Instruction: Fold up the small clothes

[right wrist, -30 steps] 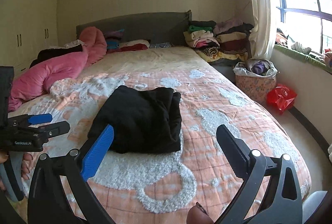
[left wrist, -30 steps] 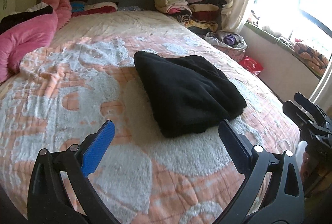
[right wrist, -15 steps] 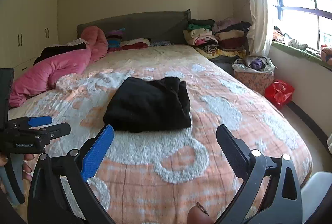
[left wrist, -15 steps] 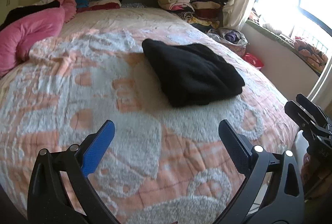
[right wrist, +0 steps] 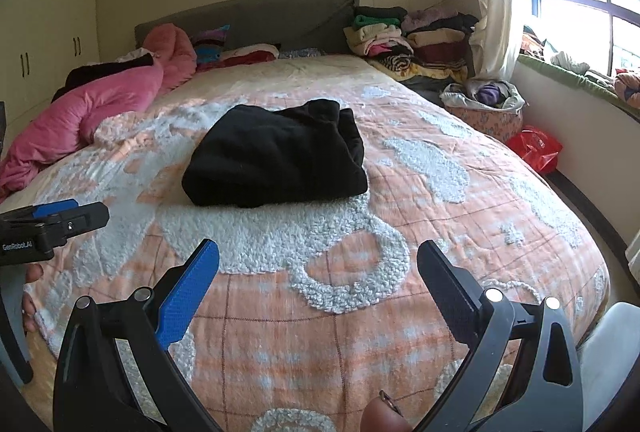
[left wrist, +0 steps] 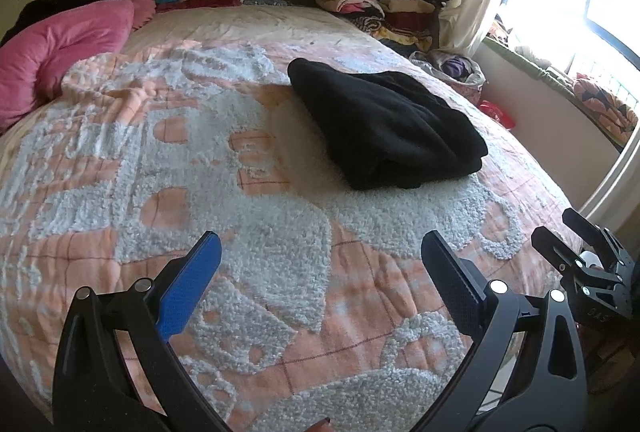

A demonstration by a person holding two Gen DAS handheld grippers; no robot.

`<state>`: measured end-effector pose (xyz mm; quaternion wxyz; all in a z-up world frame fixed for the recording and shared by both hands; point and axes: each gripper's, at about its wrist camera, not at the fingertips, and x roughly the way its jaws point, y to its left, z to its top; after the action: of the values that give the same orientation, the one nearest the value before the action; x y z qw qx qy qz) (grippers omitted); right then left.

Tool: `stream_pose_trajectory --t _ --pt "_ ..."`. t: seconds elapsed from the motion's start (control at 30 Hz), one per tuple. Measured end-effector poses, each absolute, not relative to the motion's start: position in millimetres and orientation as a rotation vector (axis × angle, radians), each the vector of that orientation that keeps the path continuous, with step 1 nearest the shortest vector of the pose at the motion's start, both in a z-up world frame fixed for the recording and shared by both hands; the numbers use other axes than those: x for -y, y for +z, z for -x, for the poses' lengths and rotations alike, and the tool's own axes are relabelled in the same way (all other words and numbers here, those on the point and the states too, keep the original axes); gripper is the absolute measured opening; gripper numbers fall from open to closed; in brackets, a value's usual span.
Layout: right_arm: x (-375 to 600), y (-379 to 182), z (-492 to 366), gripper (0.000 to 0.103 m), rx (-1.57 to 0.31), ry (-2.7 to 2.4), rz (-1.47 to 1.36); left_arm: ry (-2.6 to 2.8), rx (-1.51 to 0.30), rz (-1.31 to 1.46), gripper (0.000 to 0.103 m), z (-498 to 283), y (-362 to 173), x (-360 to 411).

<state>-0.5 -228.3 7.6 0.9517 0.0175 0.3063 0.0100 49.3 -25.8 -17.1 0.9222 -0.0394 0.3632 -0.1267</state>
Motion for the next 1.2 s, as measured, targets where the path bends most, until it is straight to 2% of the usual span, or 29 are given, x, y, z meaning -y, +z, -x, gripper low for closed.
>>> stream_pose_trajectory --t 1.2 --pt "220 1 -15 0.099 -0.662 0.041 -0.026 -0.222 -0.764 0.049 0.094 -57 -24 26"
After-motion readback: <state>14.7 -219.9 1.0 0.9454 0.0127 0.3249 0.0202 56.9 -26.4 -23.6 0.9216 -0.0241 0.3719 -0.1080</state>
